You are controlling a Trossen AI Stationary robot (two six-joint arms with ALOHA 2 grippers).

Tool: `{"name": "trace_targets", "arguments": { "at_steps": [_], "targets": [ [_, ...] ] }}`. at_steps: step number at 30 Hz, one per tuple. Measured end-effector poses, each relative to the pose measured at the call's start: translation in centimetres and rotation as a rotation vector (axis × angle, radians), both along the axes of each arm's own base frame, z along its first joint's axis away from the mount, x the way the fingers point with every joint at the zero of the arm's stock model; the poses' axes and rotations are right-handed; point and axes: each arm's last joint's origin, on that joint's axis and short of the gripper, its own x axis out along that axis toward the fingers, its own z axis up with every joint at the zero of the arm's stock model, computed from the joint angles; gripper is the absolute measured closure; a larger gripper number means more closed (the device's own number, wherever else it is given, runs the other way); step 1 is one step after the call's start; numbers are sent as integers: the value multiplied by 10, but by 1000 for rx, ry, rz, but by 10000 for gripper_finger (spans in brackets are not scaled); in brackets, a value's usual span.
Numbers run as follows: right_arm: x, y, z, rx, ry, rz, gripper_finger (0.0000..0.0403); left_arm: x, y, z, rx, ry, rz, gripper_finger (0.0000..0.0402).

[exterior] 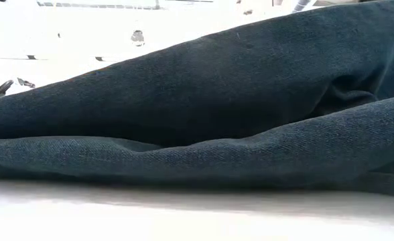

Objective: Fold Laundry from Bin
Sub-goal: Fold the blue pants from the red laundry bin

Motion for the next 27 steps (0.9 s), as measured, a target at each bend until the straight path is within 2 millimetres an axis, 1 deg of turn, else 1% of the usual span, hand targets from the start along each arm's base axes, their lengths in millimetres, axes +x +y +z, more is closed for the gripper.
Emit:
{"name": "trace_targets", "arguments": {
  "at_steps": [3, 6, 8, 10, 13, 15, 17, 19, 21, 24, 26, 27],
  "targets": [
    [8, 4, -10, 63, 133, 65, 240, 0, 0, 0, 5, -3, 8, 276],
    [15, 23, -25, 200, 281, 178, 245, 0, 0, 0, 13, -7, 26, 276],
    [16, 40, -33, 314, 359, 243, 248, 0, 0, 0, 18, -9, 36, 276],
    [16, 61, -42, 428, 415, 314, 250, 0, 0, 0, 19, -8, 45, 276],
    [14, 95, -51, 606, 427, 394, 253, 0, 0, 0, 17, -7, 49, 276],
    [13, 114, -55, 687, 419, 441, 253, 0, -1, 0, 14, -8, 43, 276],
    [13, 129, -62, 720, 408, 461, 253, 1, 0, -1, 9, -8, 40, 276],
    [15, 137, -68, 732, 395, 475, 253, 2, 2, -1, -2, -3, 37, 276],
    [16, 137, -71, 694, 379, 464, 253, 3, 3, -1, -10, -1, 28, 276],
    [10, 133, -74, 585, 350, 305, 253, 4, 4, -1, -23, 2, 12, 276],
    [3, 138, -80, 593, 340, 312, 253, 4, 4, -1, -27, 3, 3, 276],
    [-1, 144, -87, 614, 346, 330, 253, 4, 4, -1, -27, 4, 2, 276]
  ]
}}
